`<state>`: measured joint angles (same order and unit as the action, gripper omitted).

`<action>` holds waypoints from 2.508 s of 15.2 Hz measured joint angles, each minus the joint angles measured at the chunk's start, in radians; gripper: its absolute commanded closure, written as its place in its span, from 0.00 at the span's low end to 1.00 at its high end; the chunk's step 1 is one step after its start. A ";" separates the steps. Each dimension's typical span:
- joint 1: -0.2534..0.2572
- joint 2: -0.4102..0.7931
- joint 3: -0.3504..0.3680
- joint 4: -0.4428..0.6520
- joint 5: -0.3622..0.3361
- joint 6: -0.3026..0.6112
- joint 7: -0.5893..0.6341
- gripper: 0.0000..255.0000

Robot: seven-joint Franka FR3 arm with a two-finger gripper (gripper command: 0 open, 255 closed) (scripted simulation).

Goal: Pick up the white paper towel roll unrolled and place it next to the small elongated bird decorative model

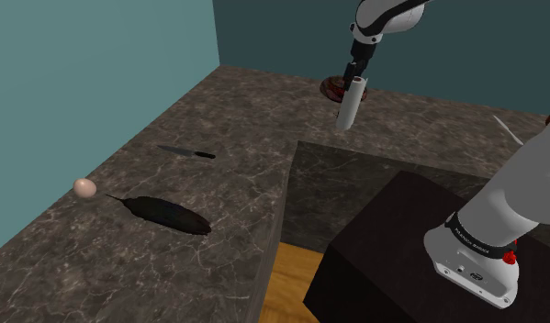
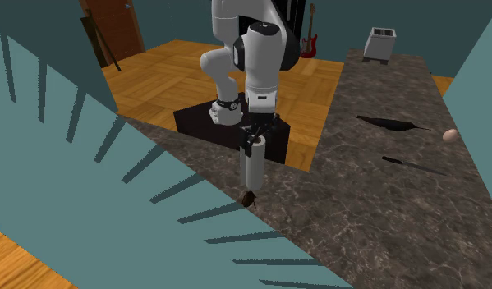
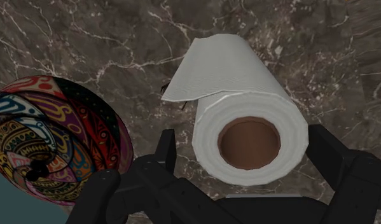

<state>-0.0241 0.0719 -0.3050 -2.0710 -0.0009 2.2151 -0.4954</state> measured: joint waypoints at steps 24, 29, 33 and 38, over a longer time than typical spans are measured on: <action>0.002 -0.039 0.000 0.063 -0.014 -0.100 0.007 1.00; 0.003 -0.061 0.001 0.107 -0.021 -0.164 0.011 1.00; 0.005 -0.072 0.002 0.149 -0.024 -0.217 0.014 1.00; 0.005 -0.079 0.002 0.209 -0.025 -0.284 0.013 1.00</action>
<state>-0.0193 -0.0072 -0.3026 -1.8617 -0.0263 1.9310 -0.4820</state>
